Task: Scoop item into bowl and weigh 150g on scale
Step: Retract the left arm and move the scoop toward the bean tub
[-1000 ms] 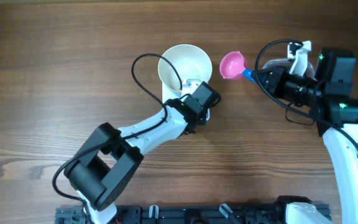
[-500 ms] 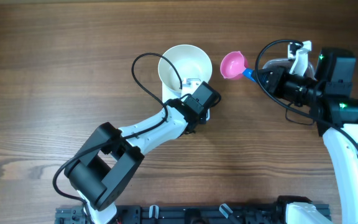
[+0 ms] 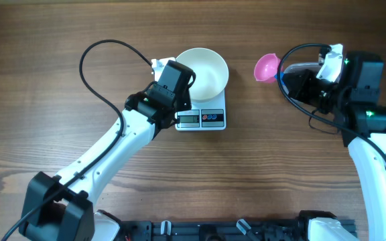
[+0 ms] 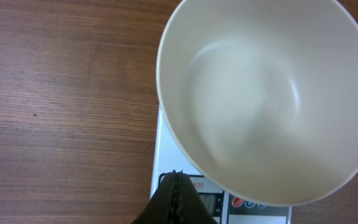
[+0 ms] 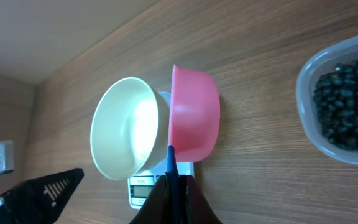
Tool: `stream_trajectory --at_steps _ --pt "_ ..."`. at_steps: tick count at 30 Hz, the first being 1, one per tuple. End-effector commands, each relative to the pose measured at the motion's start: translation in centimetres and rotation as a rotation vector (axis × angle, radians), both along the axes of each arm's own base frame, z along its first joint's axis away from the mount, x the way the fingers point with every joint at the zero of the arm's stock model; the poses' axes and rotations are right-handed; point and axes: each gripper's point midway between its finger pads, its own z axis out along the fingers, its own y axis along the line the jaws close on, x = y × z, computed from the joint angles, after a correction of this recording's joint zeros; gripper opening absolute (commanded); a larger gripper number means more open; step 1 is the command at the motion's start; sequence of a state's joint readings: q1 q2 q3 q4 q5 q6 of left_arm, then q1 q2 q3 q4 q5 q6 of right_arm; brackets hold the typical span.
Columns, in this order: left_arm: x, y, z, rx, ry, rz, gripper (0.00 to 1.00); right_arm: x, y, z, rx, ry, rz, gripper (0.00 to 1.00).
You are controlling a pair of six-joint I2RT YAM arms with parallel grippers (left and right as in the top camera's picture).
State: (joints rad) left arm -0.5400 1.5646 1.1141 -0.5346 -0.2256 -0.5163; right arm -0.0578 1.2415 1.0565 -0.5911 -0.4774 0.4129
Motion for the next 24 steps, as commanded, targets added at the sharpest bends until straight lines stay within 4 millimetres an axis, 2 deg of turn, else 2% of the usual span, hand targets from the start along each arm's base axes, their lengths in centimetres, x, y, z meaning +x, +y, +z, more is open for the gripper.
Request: stream_trajectory --at_steps 1,3,8,11,12,15,17,19,22,23,24 --pt "-0.5 -1.0 -1.4 -0.031 0.058 -0.051 0.04 0.6 -0.8 0.5 -0.044 -0.027 -0.021 0.04" --pt "-1.3 -2.2 -1.6 -0.085 0.098 -0.095 0.04 0.7 -0.8 0.2 -0.043 -0.017 -0.020 0.04" --pt "-2.2 -3.7 -2.2 -0.109 0.134 -0.154 0.04 0.8 -0.9 0.3 -0.045 -0.022 -0.023 0.04" --pt "-2.2 -3.6 -2.2 -0.104 0.133 -0.160 0.04 0.8 -0.9 0.3 -0.044 -0.023 -0.024 0.04" --pt "-2.1 -3.5 -2.0 -0.107 0.127 -0.157 0.04 0.8 -0.9 0.3 -0.044 -0.024 -0.024 0.04" --pt "-1.3 -1.6 1.6 -0.144 0.043 -0.112 0.04 0.8 -0.9 0.3 -0.046 -0.026 -0.022 0.04" --pt "0.1 2.0 5.1 -0.152 -0.067 -0.012 0.04 0.9 -0.9 0.4 -0.052 -0.033 -0.017 0.04" --pt "2.1 7.4 8.2 -0.150 -0.187 0.134 0.04 1.1 -0.9 0.6 -0.052 -0.046 -0.018 0.04" --pt "5.6 15.4 10.4 -0.165 -0.328 0.336 0.04 1.9 -2.3 0.8 -0.098 -0.065 -0.095 0.04" --pt "6.3 17.9 10.7 -0.161 -0.358 0.395 0.06 2.2 -2.8 0.9 -0.102 -0.070 -0.130 0.04" --pt "6.7 21.3 10.3 -0.148 -0.370 0.472 0.07 2.5 -3.0 1.1 -0.112 -0.084 -0.142 0.04"
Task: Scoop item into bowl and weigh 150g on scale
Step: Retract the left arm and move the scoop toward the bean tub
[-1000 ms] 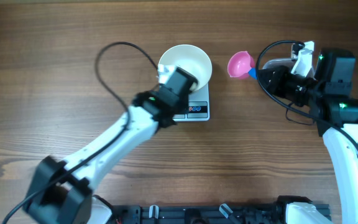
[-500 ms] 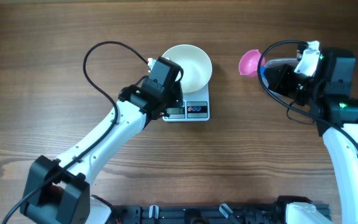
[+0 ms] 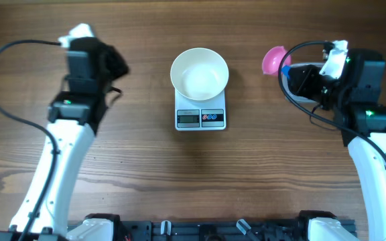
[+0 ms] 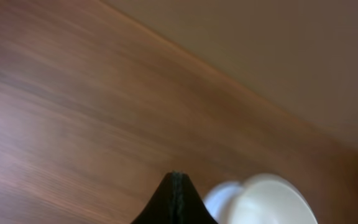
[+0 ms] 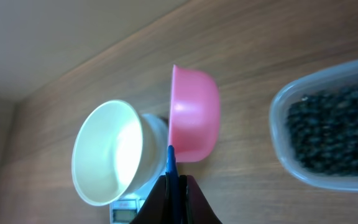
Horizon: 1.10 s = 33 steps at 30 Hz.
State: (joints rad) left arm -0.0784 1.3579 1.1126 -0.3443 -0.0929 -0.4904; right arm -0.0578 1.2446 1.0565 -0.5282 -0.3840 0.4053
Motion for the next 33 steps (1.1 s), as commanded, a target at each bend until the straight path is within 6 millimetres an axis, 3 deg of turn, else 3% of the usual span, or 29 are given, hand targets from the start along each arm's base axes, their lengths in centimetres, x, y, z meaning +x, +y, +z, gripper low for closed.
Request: stream_trajectory --at_steps 1,2,4,8,11,14,19,22,24,25,30,31,33 --pt "0.8 7.7 -1.3 0.022 0.014 0.180 0.13 1.3 -2.0 0.8 -0.046 -0.034 -0.107 0.04" --pt "0.7 9.5 -2.1 0.022 0.035 0.221 0.26 1.5 -2.7 0.8 -0.037 -0.029 -0.169 0.04" --pt "0.4 12.2 -3.8 0.018 0.078 0.282 0.36 1.6 -3.9 0.6 -0.023 -0.010 -0.271 0.04" --pt "0.4 16.8 -7.8 0.009 0.149 0.385 0.32 2.1 -4.7 0.4 0.076 0.017 -0.407 0.04" --pt "1.6 17.8 -9.2 0.009 0.139 0.396 0.30 3.0 -4.7 0.5 0.156 0.013 -0.463 0.05" --pt "3.3 18.1 -8.6 0.017 0.065 0.393 0.24 4.6 -4.7 0.4 0.219 -0.002 -0.496 0.04" --pt "3.6 18.0 -8.3 0.016 0.047 0.386 0.24 5.8 -4.2 -0.7 0.216 0.004 -0.453 0.05" --pt "4.3 16.4 -8.2 -0.002 0.042 0.334 0.34 6.1 -3.9 0.1 0.133 -0.053 -0.363 0.05" --pt "5.1 14.2 -8.0 -0.019 0.028 0.271 0.87 6.1 -3.8 1.0 0.019 -0.102 -0.275 0.04" --pt "5.4 12.9 -8.0 -0.011 0.030 0.236 1.00 6.0 -3.8 1.7 -0.044 -0.129 -0.229 0.05" --pt "5.6 4.5 -6.3 0.087 0.027 -0.026 1.00 3.7 -3.7 3.0 -0.258 -0.153 -0.069 0.04" --pt "4.4 1.0 -5.9 0.049 0.053 -0.129 1.00 3.1 -3.7 3.1 -0.292 -0.153 -0.041 0.04" --pt "1.3 -3.9 -5.3 -0.019 0.115 -0.289 1.00 2.3 -3.6 2.8 -0.323 -0.137 -0.012 0.04"
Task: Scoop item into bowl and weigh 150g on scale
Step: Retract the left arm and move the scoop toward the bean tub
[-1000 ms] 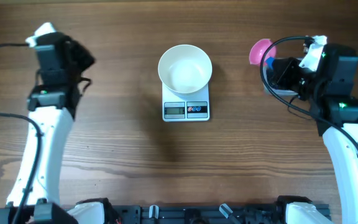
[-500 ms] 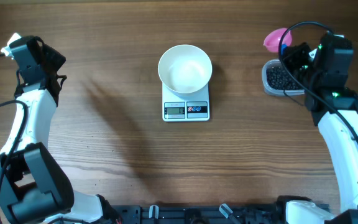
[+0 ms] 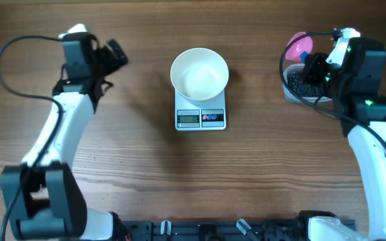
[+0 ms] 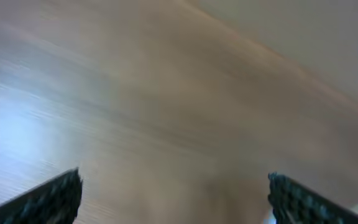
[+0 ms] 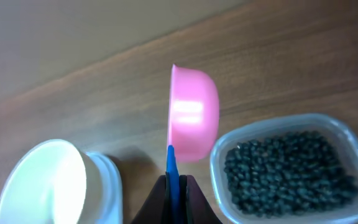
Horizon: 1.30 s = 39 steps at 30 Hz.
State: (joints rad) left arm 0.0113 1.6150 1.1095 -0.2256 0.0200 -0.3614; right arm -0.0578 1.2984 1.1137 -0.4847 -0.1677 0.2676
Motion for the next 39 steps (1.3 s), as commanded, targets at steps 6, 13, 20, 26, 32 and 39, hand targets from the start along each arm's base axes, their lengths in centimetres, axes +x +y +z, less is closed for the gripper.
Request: stream_trajectory --at_steps 6,13,20,26,32,39 --pt "-10.5 -12.5 3.0 0.051 0.131 -0.573 1.00 -0.1 0.2 2.5 -0.079 -0.073 0.078 0.04" --pt "-14.7 -12.8 0.0 0.212 0.279 -0.828 1.00 0.1 0.7 2.9 -0.063 -0.093 0.097 0.04" --pt "-14.9 -12.7 -0.4 0.205 0.289 -0.823 1.00 -0.5 1.1 2.2 -0.047 -0.060 0.118 0.04" --pt "-14.9 -12.7 -0.4 0.206 0.290 -0.822 1.00 -0.7 1.1 1.9 -0.045 -0.042 0.119 0.04" --pt "-14.8 -12.8 -0.3 0.207 0.283 -0.822 1.00 -0.9 1.1 1.7 -0.042 -0.030 0.118 0.04" --pt "-16.5 -14.5 1.4 0.208 0.233 -0.910 1.00 -0.9 1.1 1.7 -0.043 -0.030 0.117 0.04"
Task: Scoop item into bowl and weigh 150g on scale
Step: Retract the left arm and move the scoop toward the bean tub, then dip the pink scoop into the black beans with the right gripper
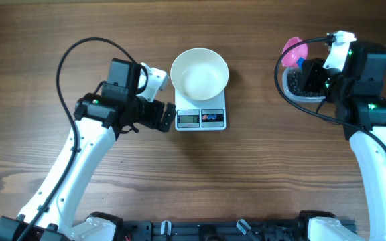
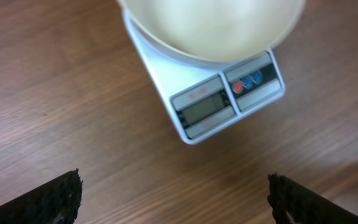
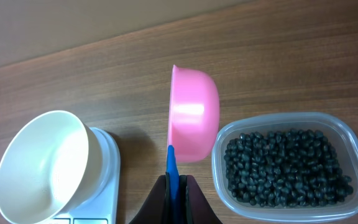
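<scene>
An empty white bowl [image 1: 200,73] stands on the small white scale [image 1: 200,119] at the table's middle; in the left wrist view the scale [image 2: 229,102] shows its display and buttons. My left gripper [image 1: 161,118] hangs open just left of the scale, its fingertips [image 2: 55,196] wide apart over bare wood. My right gripper [image 3: 177,182] is shut on the blue handle of a pink scoop [image 3: 193,115], held on edge beside a clear tub of black beans [image 3: 288,160]. Overhead, the scoop [image 1: 292,51] sits at the tub's [image 1: 299,84] far left corner.
The brown wooden table [image 1: 200,174] runs wide in front of the scale. Black cables loop from both arms. The white bowl [image 3: 42,162] lies left of the scoop in the right wrist view.
My left gripper has come from the far left of the table to just left of the scale, still open. The right gripper with the scoop has barely shifted beside the bean tub.
My left gripper was shut beside the bowl on the scale, then far left and shut, then open there, and now open by the scale. My right gripper kept the pink scoop, carrying it from right of the bowl to the bean tub.
</scene>
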Tool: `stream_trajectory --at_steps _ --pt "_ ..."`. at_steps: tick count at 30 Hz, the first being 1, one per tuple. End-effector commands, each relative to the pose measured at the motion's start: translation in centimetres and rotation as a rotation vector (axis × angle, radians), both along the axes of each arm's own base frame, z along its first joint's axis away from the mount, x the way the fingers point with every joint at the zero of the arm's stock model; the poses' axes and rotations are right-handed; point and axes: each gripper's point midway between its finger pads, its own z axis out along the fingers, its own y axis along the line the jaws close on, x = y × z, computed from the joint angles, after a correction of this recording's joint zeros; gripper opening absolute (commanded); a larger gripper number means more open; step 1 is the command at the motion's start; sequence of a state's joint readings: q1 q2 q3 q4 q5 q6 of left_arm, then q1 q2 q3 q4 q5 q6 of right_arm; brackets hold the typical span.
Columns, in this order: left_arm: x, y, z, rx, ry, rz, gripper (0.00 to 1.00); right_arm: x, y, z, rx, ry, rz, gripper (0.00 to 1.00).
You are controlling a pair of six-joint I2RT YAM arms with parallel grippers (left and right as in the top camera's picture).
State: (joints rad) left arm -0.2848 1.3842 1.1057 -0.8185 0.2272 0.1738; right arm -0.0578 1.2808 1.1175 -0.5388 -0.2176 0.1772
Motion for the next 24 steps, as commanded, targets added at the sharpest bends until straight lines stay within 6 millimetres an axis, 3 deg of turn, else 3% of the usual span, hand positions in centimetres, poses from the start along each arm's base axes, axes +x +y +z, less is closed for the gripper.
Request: stream_trajectory --at_steps 1,3,5,10,14,17,19,24 --pt "-2.1 -1.1 2.5 -0.023 -0.054 -0.056 1.00 0.1 0.2 1.8 -0.004 -0.047 0.024 0.04" --pt "-3.4 -0.2 5.3 -0.050 -0.138 -0.013 1.00 0.1 0.2 1.8 -0.004 -0.047 0.024 0.04" --pt "-5.3 0.8 5.9 -0.112 -0.219 0.070 1.00 0.2 0.2 1.8 -0.004 -0.048 0.024 0.04" --pt "-8.9 1.8 0.1 -0.251 -0.307 0.162 1.00 0.2 0.2 1.8 -0.003 -0.048 0.024 0.04" --pt "-8.3 0.3 0.0 -0.303 -0.393 0.063 1.00 0.1 0.4 1.8 0.004 -0.047 0.032 0.04" --pt "-8.0 0.0 -2.5 -0.216 -0.343 -0.018 1.00 0.1 0.4 1.8 0.003 -0.047 0.032 0.04" --pt "-7.2 -1.3 -3.6 -0.240 -0.292 -0.069 1.00 0.1 0.4 1.7 0.003 -0.046 0.032 0.04" --pt "-5.5 -2.0 -3.2 -0.238 -0.269 -0.071 1.00 0.1 0.4 1.7 0.003 -0.046 0.032 0.04"
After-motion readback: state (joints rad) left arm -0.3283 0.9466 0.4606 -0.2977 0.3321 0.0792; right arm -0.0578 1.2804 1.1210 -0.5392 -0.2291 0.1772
